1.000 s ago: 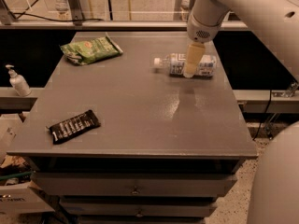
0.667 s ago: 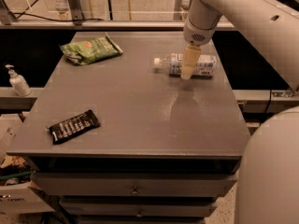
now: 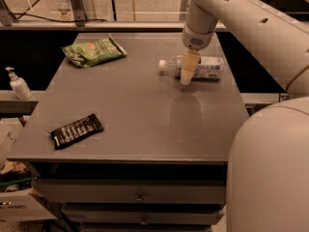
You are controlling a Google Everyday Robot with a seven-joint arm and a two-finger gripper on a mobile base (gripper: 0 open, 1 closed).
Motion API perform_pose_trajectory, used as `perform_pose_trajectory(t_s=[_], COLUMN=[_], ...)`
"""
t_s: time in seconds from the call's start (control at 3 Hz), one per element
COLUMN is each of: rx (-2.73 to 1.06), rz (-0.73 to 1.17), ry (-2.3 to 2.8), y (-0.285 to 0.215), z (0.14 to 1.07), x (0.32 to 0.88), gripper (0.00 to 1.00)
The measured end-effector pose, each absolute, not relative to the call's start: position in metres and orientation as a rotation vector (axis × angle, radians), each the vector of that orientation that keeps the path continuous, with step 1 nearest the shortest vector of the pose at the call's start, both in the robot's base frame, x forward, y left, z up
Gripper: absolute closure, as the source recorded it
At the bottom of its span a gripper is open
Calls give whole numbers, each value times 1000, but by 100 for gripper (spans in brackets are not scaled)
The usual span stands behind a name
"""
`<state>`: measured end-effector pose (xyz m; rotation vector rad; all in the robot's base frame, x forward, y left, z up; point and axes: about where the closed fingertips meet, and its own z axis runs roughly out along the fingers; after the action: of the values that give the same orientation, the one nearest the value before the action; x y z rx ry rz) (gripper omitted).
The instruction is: Place blue plastic bottle upright
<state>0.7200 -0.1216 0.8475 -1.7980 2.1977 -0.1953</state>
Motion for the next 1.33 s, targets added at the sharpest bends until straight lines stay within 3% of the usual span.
perform_pose_trajectory(t_s=[0.33,1.33], rx=[-1814,-1799], rz=[-189,-99], ry=[2226,2226], y=[-121,-112], z=[836,854], x=[720,719], gripper=[15,85])
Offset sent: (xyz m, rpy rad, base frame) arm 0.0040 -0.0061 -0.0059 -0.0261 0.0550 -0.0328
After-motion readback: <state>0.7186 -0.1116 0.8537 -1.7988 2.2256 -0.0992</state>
